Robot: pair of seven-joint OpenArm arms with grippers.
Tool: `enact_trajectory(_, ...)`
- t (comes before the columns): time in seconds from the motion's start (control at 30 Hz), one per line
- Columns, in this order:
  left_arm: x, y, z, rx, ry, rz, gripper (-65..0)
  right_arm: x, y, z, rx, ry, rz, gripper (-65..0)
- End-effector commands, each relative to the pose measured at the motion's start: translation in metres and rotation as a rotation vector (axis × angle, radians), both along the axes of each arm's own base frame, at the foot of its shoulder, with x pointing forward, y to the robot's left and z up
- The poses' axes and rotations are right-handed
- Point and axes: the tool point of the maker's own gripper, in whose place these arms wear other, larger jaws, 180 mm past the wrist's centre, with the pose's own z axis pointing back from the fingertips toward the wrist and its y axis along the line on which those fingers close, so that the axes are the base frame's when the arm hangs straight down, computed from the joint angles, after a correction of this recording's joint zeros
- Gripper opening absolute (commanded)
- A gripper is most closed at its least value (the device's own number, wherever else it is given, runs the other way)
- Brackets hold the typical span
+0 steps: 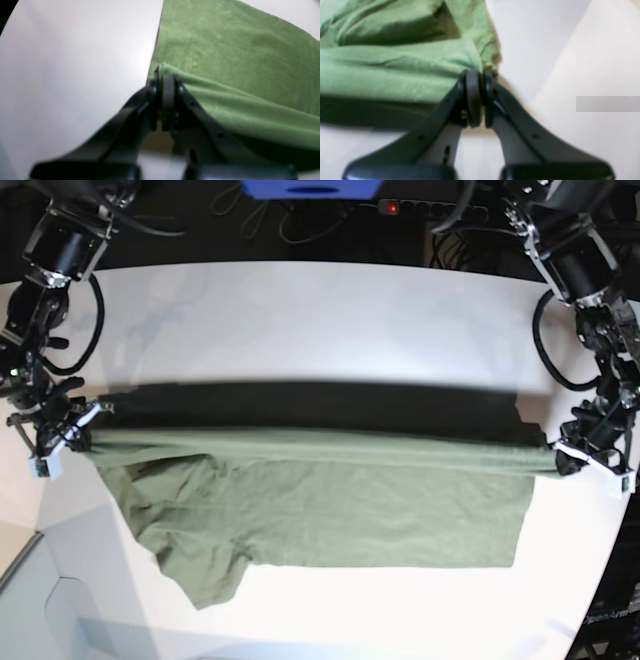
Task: Layout the t-shirt on the table in an organized manner, then fold the t-shirt properly
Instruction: 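Pull the folded edge with both grippers toward the robot to flatten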
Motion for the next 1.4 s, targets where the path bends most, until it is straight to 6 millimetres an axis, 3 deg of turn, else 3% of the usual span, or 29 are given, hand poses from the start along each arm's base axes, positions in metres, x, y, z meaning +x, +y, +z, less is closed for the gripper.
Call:
enact_trajectory(0.0, 0.003, 0.013, 0.017, 0.033, -0.049, 0.017, -64.9, 0.001, -0.011, 0.015, -0.034, -0.039, -0.015, -65.0)
enact_trajectory(0.37, -0.047, 0.013, -0.033, 0.028, 0.084, 0.017, -64.9, -0.071, 0.019, 0.022, -0.1, -0.041, 0.004, -65.0)
enact_trajectory(0.8, -0.109, 0.01, -0.054, 0.099, 0.187, -0.017, -64.9, -0.15, 0.026, -0.026, -0.075, 0.149, -0.004, -65.0)
enact_trajectory(1.0, -0.136, 0.008, -0.063, 0.12, 0.239, -0.034, -64.9, -0.167, 0.029, -0.031, -0.053, 0.138, -0.023, -65.0)
enact_trajectory(1.23, -0.153, 0.006, -0.062, 0.148, 0.261, -0.051, -64.9, -0.176, 0.03, -0.035, -0.048, 0.156, -0.026, -65.0)
enact_trajectory(1.37, -0.164, 0.021, -0.06, 0.15, 0.272, 0.001, -64.9, -0.18, 0.032, -0.038, -0.044, 0.168, -0.021, -65.0)
